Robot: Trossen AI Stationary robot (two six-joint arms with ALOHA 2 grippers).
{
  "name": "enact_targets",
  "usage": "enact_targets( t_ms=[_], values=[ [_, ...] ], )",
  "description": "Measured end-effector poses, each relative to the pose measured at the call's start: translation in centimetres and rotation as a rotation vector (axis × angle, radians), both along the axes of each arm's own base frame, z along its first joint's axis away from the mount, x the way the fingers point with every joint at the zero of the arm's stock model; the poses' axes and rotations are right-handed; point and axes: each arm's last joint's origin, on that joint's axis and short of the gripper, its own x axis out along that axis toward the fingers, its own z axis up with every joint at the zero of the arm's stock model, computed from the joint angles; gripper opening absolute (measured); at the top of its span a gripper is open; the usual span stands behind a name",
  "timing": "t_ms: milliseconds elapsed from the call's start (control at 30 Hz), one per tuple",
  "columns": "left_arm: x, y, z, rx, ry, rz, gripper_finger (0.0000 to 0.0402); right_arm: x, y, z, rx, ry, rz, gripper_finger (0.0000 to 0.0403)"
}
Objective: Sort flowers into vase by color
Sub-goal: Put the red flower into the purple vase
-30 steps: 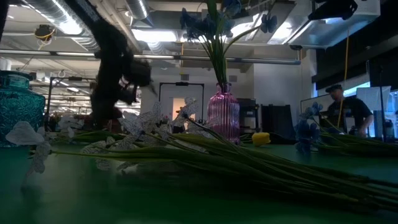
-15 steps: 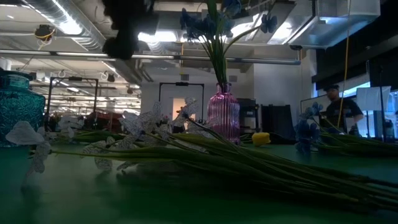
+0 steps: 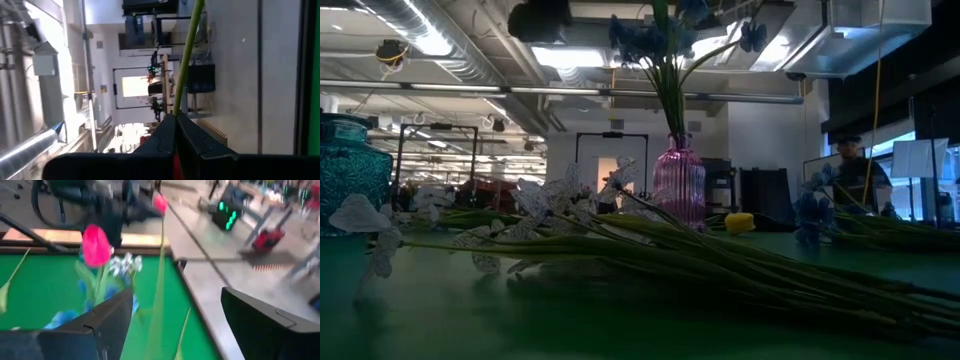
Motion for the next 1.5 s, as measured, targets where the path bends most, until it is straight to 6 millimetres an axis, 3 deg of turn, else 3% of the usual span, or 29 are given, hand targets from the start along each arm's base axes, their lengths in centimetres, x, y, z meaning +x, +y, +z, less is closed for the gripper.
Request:
enact_targets(
  t_ms=[67,267,500,767,967,1167,1300,1500],
  values=[
    [0.5,0.9,0.3,-0.024,-0.037,-0.004,0.0,1.0,-1.0,0.7,-0.067,0.004,0.04,0.0303],
    [1.6,5.2,2.0,-0.093,-0.333,-0.016,0.0,4.8,-3.2,-1.2,-0.314,0.164,0.002,0.0303],
    [0.6,10.5,1.9,-0.231,-0.569,-0.016,0.0,9.1,-4.3,-3.4,-0.648,0.343,-0.054,0.0303],
    [-2.4,16.0,-0.6,-0.787,-0.846,-0.006,0.0,14.2,-5.3,-6.5,-1.008,0.545,-0.046,0.0303],
    [-4.9,18.7,0.7,-1.205,-1.113,0.022,0.0,17.6,-6.1,-8.6,-1.291,0.642,0.025,0.0303],
    [-6.8,20.8,2.9,-1.539,-1.312,-0.051,0.0,18.6,-8.5,-9.1,-1.456,0.663,0.026,0.0303],
    [-6.7,21.9,2.0,-1.745,-1.351,-0.017,0.0,18.3,-10.0,-8.9,-1.538,0.671,0.068,0.0303],
    [-4.6,23.6,0.1,-1.95,-1.386,0.026,0.0,17.6,-12.4,-9.0,-1.683,0.795,0.121,0.0303]
  ],
)
